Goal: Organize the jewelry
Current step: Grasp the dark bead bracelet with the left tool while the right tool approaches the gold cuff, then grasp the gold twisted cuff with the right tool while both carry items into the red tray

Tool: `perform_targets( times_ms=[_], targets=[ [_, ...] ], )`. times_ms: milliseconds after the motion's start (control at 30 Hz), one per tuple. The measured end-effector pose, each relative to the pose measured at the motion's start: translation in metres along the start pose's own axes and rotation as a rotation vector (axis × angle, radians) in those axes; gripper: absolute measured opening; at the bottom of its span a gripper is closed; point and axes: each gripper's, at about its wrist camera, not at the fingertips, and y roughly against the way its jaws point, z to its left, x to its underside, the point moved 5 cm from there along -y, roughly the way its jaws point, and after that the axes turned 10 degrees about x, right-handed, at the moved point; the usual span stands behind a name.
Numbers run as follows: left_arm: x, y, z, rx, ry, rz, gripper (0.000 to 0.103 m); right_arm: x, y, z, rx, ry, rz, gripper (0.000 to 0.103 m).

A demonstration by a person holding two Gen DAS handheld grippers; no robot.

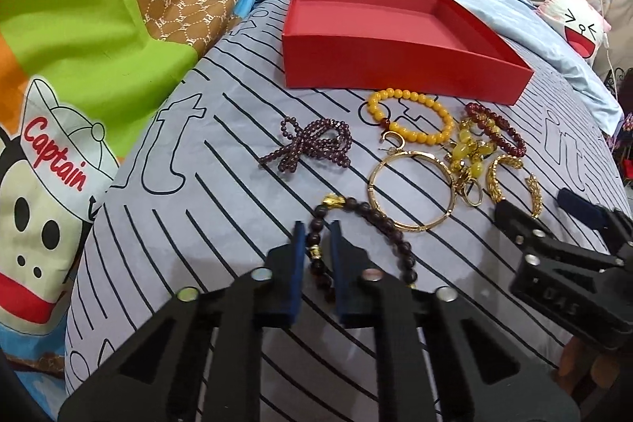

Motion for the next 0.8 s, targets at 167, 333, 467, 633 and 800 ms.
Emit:
perform_targets(
  times_ms=[167,333,467,633,800],
  targets=[
    [0.0,0.0,-0.001,0.015,0.002,0.002,0.008,-0.002,0.001,0.004,-0.024,0.009,-0.018,0.066],
    [0.001,0.002,-0.001,0.037,0.012,0.013,0.008,-0.001,0.005,0.006,-0.039,0.017,-0.019,0.053],
    [0.003,0.007,-0.004,0.042,0.012,0.012,0.008,0.002,0.01,0.001,-0.063,-0.005,-0.009,0.053],
    [0.001,0.02,-0.009,0.061,0.004,-0.001,0.008,0.001,0.026,-0.004,-0.083,-0.019,-0.032,0.053],
    [-0.009,0.035,-0.02,0.099,-0.022,-0.02,0.008,-0.007,0.043,-0.01,-0.102,-0.033,-0.061,0.053]
  ],
)
